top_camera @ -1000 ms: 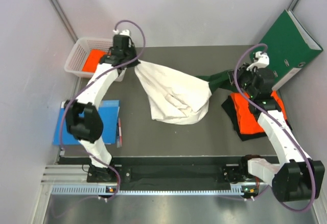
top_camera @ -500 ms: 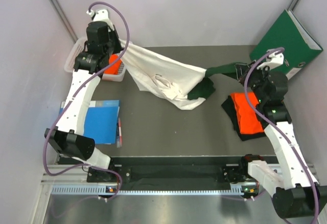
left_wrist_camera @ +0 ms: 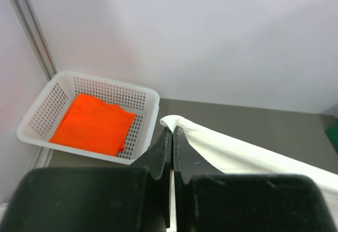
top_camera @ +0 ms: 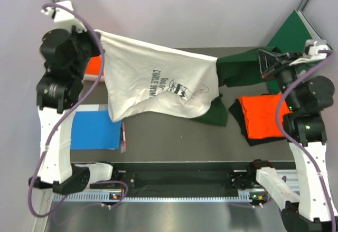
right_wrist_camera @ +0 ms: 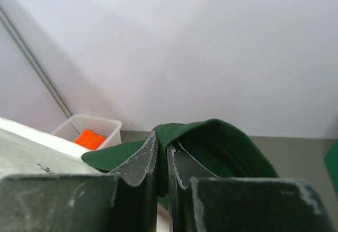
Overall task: Fold and stack the t-shirts
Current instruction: Flatten the tshirt out
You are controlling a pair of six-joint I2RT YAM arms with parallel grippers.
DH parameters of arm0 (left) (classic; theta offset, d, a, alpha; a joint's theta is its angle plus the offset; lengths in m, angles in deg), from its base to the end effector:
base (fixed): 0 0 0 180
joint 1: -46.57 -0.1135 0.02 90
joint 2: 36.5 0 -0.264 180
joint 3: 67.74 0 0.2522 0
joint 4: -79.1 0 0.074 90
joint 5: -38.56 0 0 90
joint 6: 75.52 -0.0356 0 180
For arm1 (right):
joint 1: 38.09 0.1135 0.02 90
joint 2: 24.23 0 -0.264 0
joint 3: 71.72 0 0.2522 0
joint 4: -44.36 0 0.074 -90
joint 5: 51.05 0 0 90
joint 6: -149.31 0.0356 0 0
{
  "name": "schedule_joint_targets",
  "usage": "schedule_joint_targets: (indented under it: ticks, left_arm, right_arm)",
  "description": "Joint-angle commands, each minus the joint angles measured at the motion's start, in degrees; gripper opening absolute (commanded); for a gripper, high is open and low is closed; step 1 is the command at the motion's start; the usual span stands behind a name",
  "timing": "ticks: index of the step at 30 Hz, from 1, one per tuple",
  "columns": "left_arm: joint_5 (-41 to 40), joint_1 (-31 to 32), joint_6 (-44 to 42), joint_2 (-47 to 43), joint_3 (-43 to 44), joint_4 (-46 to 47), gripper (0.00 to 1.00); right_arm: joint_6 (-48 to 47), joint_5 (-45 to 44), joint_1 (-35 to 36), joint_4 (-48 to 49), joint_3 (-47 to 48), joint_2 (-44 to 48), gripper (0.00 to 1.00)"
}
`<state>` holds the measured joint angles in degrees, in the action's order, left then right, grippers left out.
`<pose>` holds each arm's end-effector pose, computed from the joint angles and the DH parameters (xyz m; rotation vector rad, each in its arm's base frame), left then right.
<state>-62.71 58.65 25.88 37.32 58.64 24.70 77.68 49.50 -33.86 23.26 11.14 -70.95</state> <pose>0.2054 -0.0369 0.5638 -0.1431 1.5982 -0.1604 0.1471 0.0174 0.4827 0.0047 1.3267 0.4559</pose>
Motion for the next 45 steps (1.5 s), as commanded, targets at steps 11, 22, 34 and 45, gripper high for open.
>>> schedule_joint_targets:
  ticks: [11,22,34,45]
  left_arm:
    - [0.54,-0.56,-1.47,-15.37,8.49,-7.95,0.0]
    - [-3.14,-0.56,-1.99,-18.37,7.71,-11.39,0.0]
    - [-9.21,-0.56,-1.2,-6.33,-12.67,-1.03,0.0]
    - [-8.86,-3.46,2.66,16.86,-18.4,8.81,0.0]
  right_arm:
    - [-3.95,2.29,-0.45,-11.99,18.42,13.32,0.0]
    - [-3.08,-0.61,-0.8,-13.06,24.77,14.47,0.0]
    - [-4.57,-1.32,-0.71,0.64,9.48,-4.32,0.0]
    - [-6.68,4.66,0.16,4.7,25.97,-53.88,0.0]
